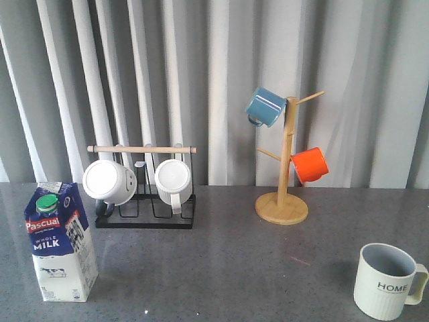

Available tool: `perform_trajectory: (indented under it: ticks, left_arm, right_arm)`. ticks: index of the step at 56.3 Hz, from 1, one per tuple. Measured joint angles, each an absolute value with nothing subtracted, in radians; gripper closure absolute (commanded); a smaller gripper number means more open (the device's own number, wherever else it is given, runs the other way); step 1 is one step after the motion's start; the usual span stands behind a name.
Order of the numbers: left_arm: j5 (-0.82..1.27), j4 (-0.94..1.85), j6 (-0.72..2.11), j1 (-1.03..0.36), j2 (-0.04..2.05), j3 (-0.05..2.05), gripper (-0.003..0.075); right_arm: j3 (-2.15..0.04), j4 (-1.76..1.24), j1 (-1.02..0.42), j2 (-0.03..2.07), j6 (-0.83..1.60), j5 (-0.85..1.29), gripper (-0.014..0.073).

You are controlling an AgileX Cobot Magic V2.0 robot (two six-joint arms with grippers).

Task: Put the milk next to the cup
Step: 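Move the right gripper toward the handle of the white HOME mug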

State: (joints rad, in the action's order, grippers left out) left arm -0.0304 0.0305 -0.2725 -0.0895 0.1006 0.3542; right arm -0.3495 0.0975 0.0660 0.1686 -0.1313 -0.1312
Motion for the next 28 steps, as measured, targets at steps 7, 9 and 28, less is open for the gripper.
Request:
perform_trajectory:
  ticks: [7,9,28]
  left_arm:
    - [0.099,0.031,-0.255,-0.089,0.337,0.521,0.0726]
    - [0.129,0.031,-0.24,-0.089,0.404,0.553,0.0726]
    - [0.071,0.031,-0.213,-0.089,0.86,0.651,0.0726]
  right_arm:
    - [-0.418,0.197,0.066,0.374,-0.117,-0.049,0.0602]
    - [-0.42,0.21,0.066,0.409,-0.117,-0.025,0.0602]
    - [-0.421,0.146,0.066,0.574,-0.192,-0.013,0.0587]
